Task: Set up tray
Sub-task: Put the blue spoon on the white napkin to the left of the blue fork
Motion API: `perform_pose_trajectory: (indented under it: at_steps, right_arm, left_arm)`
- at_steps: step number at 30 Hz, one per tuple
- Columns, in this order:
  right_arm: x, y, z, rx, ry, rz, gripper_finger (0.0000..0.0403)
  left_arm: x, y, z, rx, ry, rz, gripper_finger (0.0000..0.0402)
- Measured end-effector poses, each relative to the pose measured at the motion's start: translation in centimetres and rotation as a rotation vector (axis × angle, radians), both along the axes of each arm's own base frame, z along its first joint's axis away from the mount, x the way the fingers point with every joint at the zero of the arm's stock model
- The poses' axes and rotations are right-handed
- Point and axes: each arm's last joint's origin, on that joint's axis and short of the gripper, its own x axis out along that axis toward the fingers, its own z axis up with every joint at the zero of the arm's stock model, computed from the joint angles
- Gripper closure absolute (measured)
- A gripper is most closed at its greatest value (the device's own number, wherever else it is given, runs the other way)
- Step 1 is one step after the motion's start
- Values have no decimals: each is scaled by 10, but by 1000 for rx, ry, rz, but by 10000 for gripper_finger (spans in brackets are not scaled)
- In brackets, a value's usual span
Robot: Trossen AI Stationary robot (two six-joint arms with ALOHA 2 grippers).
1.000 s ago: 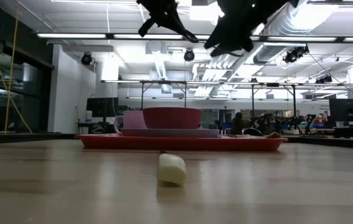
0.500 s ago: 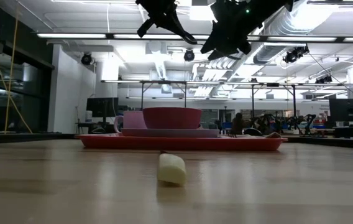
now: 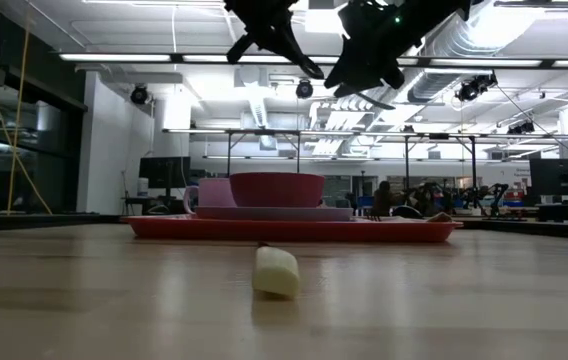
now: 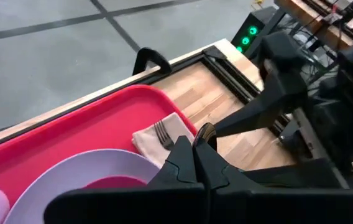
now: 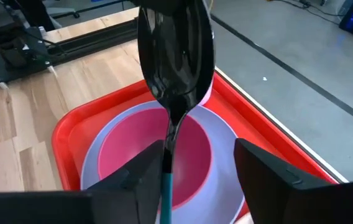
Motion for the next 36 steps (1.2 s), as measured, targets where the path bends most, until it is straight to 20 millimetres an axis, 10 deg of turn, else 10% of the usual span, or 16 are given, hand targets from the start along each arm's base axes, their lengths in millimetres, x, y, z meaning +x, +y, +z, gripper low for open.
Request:
perform_pose_trajectory:
  at_steps: [23, 36]
  right_arm:
    - [-1, 1, -3, 15, 31, 19, 373]
    - [-2, 1, -3, 15, 36, 20, 390]
  left_arm:
    - [5, 0, -2, -9, -22, -14, 392]
    - [4, 0, -4, -16, 4, -18, 392]
